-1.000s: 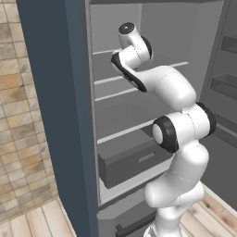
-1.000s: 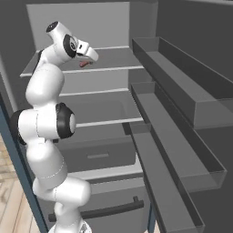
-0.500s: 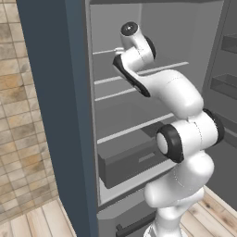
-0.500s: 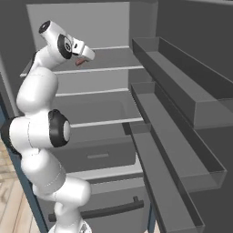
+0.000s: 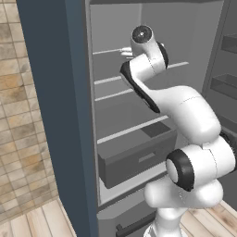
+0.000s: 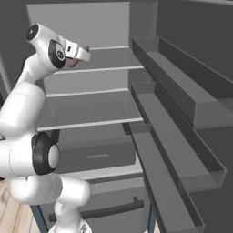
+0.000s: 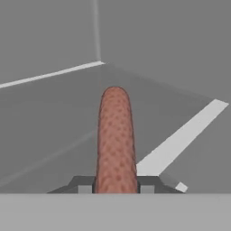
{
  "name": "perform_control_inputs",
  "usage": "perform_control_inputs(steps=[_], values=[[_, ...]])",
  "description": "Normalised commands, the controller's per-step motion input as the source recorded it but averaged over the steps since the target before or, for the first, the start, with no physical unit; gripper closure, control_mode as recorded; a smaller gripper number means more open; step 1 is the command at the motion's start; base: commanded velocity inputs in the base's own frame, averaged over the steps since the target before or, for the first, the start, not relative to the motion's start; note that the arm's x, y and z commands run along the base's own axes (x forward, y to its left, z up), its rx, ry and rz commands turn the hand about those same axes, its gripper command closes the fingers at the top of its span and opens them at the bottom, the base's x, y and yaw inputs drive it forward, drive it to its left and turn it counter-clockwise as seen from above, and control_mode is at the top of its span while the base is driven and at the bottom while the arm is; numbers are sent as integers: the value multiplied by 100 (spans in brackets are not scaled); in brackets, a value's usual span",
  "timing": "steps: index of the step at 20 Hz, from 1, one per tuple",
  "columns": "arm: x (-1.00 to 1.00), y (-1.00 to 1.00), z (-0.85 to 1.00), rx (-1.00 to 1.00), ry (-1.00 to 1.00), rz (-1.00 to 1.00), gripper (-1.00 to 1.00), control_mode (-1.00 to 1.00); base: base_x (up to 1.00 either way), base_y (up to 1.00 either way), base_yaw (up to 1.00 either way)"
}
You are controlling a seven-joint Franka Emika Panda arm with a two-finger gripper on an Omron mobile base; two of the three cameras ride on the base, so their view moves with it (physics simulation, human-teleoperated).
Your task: Move the hot dog bun to the plate on the dining table and place the condiment next to that plate. Then navigate to the fridge and take the sausage and place it on the plate as well.
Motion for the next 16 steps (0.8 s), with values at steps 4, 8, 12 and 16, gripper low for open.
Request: perform_control_inputs(steps=[4,8,12,16], values=[[-74,-12,26,0,-9,3,100,-100,0,0,0],[-83,-22,16,0,-11,0,100,-100,0,0,0],[-91,-21,14,0,-10,0,100,-100,0,0,0],[-91,-22,9,0,-7,0,100,-100,0,0,0]])
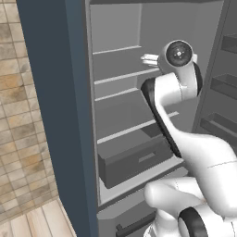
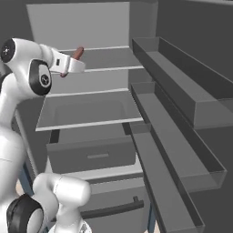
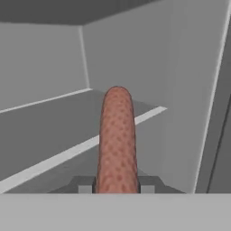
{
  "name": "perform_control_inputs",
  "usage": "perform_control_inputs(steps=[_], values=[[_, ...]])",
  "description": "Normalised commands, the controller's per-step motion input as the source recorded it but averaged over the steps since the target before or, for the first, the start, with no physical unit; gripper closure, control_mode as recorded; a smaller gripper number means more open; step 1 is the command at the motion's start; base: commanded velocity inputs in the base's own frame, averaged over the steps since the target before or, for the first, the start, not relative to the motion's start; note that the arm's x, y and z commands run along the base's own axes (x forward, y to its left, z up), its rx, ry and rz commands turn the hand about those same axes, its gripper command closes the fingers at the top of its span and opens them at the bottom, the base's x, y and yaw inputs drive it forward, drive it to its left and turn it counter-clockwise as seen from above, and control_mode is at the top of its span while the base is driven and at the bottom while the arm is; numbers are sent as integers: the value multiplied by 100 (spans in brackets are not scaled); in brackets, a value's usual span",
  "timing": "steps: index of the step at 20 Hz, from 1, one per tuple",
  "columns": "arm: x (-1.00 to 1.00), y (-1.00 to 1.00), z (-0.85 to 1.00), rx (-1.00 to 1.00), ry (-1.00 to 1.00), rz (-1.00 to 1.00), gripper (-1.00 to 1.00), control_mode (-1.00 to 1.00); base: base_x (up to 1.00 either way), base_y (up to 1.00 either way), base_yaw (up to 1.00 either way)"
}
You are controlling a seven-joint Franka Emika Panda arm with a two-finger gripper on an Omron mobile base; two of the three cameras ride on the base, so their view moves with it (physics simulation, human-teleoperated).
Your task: Move the hot dog bun to the plate on the dining table and place the condiment next to that plate. Then navigate to the fridge and take the sausage and place it on the plate as well.
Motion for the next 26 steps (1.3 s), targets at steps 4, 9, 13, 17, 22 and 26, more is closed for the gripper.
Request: perform_control_inputs(steps=[4,9,13,17,22,26], values=[[-83,-17,8,0,-2,0,100,-100,0,0,0],[-74,-3,2,0,0,0,100,-100,0,0,0],[-95,-23,0,2,-1,0,100,-100,0,0,0],[-90,-7,0,1,0,0,100,-100,0,0,0],[-17,0,0,0,0,0,100,100,-62,15,0],[0,0,0,0,0,0,100,100,-76,35,0]])
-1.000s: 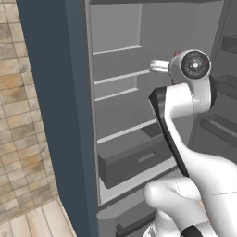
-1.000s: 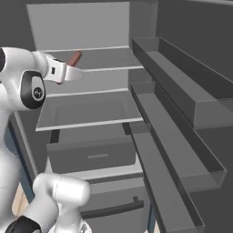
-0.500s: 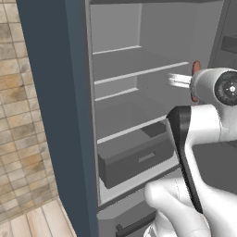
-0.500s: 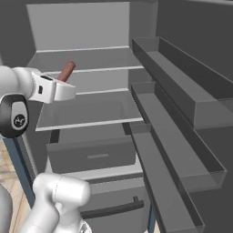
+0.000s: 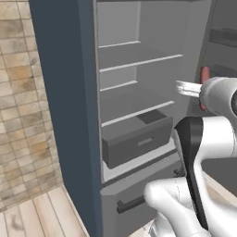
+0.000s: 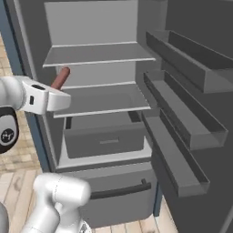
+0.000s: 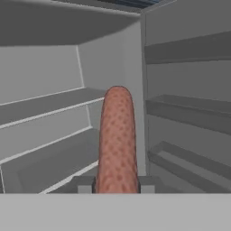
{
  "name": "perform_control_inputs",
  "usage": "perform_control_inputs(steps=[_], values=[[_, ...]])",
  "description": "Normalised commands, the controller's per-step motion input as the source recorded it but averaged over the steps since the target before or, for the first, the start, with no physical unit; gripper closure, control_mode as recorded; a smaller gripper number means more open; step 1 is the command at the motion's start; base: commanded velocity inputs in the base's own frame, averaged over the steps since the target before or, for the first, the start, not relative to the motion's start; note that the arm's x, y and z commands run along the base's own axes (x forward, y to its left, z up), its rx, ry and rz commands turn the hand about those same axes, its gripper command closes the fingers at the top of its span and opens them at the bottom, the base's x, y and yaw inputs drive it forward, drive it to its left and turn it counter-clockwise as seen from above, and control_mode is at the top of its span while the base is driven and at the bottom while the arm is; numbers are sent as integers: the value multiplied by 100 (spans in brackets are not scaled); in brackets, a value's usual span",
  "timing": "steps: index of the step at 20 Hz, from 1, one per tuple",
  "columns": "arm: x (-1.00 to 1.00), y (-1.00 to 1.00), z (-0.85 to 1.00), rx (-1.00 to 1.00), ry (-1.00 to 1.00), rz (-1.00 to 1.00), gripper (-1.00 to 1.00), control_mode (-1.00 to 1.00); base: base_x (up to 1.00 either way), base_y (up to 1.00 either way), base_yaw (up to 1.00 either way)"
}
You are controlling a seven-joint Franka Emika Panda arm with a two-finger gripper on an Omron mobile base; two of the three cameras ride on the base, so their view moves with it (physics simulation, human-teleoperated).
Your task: Move the hot dog bun to the plate on the dining table and place the condiment next to that plate. Then navigate to the fridge and take the sausage and place it on the plate as well.
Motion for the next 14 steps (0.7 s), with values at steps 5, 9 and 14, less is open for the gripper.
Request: perform_control_inputs(steps=[5,9,14], values=[[0,0,0,0,0,0,100,100,-79,38,-1],[0,0,0,0,0,0,100,100,-77,38,-19],[0,0,0,0,0,0,100,100,-80,47,-40]])
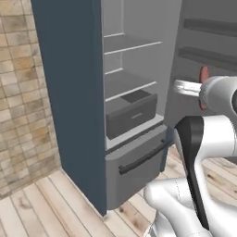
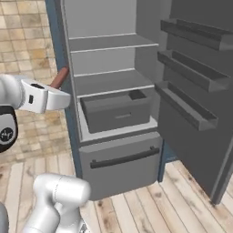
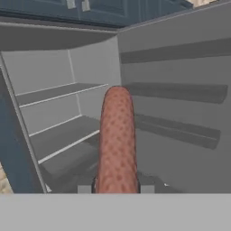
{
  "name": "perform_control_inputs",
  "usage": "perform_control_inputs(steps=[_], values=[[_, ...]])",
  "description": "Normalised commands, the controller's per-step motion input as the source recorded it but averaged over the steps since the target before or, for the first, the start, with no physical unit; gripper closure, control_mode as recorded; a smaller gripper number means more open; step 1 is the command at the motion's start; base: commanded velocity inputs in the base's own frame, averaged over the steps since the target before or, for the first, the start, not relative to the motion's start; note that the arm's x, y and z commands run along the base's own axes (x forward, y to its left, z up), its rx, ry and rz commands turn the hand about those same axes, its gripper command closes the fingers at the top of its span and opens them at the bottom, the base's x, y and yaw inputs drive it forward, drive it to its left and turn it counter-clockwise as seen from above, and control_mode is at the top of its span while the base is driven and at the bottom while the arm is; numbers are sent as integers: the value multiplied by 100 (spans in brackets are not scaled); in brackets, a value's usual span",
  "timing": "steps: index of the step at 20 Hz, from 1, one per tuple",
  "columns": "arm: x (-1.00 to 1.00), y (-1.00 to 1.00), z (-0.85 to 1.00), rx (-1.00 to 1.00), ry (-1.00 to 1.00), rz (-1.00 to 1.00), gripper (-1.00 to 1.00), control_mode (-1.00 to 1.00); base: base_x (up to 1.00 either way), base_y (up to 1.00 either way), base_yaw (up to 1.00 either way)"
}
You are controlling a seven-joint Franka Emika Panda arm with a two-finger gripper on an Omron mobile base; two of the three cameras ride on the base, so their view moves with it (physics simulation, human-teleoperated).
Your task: Move the hot dog bun to the plate on the dining table and place the condiment next to that plate. Then navigate to the fridge and take the sausage and place it on the plate as well.
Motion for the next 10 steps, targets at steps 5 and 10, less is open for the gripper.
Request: perform_control_inputs(steps=[5,10], values=[[0,0,0,0,0,0,100,100,-80,50,-53],[0,0,0,0,0,0,100,100,-92,34,-60]])
